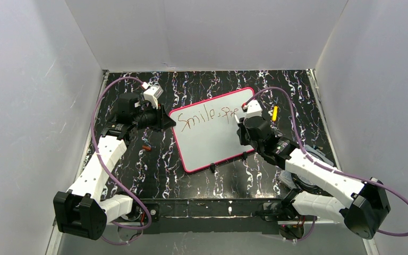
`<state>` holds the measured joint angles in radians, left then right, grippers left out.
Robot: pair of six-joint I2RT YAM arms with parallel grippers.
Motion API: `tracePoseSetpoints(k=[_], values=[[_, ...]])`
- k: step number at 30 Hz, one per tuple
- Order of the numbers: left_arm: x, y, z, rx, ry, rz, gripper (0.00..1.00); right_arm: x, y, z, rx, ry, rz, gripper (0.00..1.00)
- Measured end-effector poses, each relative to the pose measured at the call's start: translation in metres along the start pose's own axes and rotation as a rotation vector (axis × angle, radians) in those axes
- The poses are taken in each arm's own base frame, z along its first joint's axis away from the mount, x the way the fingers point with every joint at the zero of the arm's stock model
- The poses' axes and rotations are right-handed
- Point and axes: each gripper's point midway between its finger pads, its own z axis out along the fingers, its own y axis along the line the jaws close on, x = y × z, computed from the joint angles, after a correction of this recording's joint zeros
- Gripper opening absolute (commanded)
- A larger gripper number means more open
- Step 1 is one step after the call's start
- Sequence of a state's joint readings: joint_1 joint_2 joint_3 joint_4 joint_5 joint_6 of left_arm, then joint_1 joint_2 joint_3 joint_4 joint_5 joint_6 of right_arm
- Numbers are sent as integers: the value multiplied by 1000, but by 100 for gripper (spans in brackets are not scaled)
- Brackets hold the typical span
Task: Write a sentence on the whiteboard
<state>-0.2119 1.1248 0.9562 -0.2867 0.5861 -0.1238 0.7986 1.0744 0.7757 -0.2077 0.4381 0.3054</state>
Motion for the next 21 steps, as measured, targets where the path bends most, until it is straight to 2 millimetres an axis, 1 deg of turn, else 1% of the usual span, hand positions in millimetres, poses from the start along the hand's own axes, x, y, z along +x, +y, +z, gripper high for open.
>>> tracePoseSetpoints(k=[10,13,17,19,21], values=[[0,0,0,0,0,0,0,2,-11,-3,53,4,2,1],[0,0,0,1,1,0,0,-3,-12,-8,53,-13,7,1],[0,0,0,1,1,0,0,-14,-15,-17,49,-59,18,1],[0,0,0,1,1,0,0,-16,-17,-18,58,-65,12,1],[0,0,0,1,1,0,0,-13,-19,-15,69,-55,-2,1]])
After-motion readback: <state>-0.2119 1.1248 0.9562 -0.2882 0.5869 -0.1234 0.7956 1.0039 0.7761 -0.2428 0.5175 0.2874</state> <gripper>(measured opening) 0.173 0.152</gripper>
